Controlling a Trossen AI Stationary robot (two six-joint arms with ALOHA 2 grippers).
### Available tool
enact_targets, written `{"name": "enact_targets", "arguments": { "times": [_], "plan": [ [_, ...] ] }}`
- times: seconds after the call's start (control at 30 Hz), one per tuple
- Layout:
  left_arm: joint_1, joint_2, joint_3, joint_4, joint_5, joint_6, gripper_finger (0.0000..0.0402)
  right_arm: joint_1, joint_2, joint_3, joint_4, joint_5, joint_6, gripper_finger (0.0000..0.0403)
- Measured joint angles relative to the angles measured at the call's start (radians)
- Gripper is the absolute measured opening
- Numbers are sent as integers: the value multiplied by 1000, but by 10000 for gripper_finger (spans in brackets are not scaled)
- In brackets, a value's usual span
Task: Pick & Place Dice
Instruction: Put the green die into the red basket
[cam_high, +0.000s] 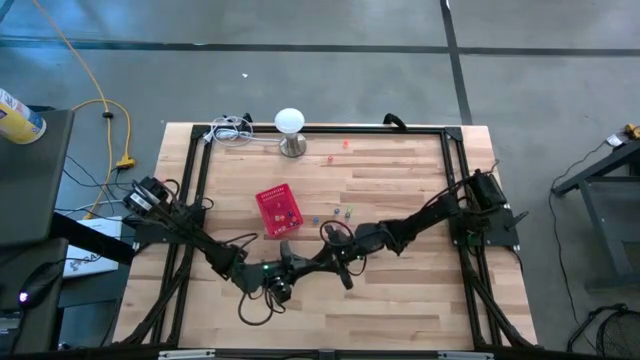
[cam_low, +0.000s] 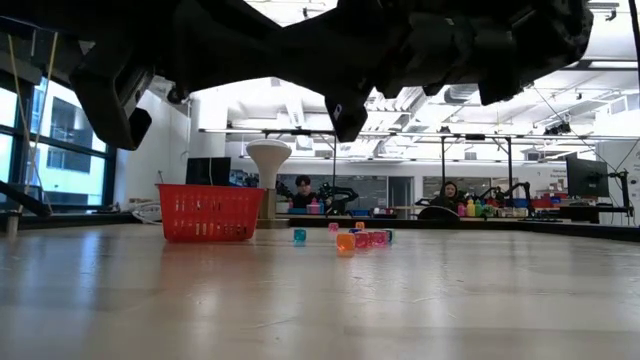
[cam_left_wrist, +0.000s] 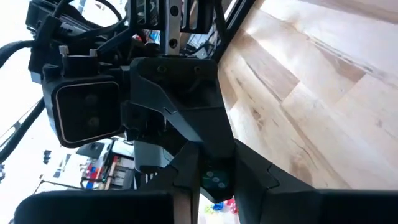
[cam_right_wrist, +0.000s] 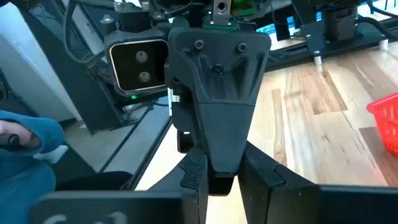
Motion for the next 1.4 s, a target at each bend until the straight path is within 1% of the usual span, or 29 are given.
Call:
{"name": "enact_targets", "arguments": {
  "times": [0.1, 0.2, 0.3, 0.4, 0.5, 0.83, 1.07, 1.13, 1.27, 1.4],
  "plan": [
    [-1, 0, 0, 6, -45, 48, 50, -8, 0, 0, 14, 3, -33, 57],
    [-2, 0, -1, 16, -103, 107, 49, -39, 0, 13, 1, -16, -71, 50],
    [-3, 0, -1, 35, -144, 122, 48, -81, -1, 31, -18, -94, -74, 45],
    [-5, 0, -1, 40, -176, 119, 48, -111, -2, 36, -19, -165, -58, 52],
    [-8, 0, 0, 42, -178, 122, 48, -122, -2, 38, -15, -186, -50, 71],
    [-12, 0, 2, 43, -161, 132, 47, -112, -2, 39, -14, -166, -76, 129],
    [-16, 0, 4, 40, -159, 130, 47, -112, -1, 41, -14, -158, -76, 182],
    [-12, 7, 3, 20, -149, 132, 47, -112, -8, 53, 19, -149, -73, 196],
    [-13, 3, 3, 33, -162, 127, 47, -112, -9, 49, 30, -182, -66, 222],
    [-14, 3, 2, 36, -185, 105, 47, -112, -18, 49, 31, -188, -69, 241]
  ]
}}
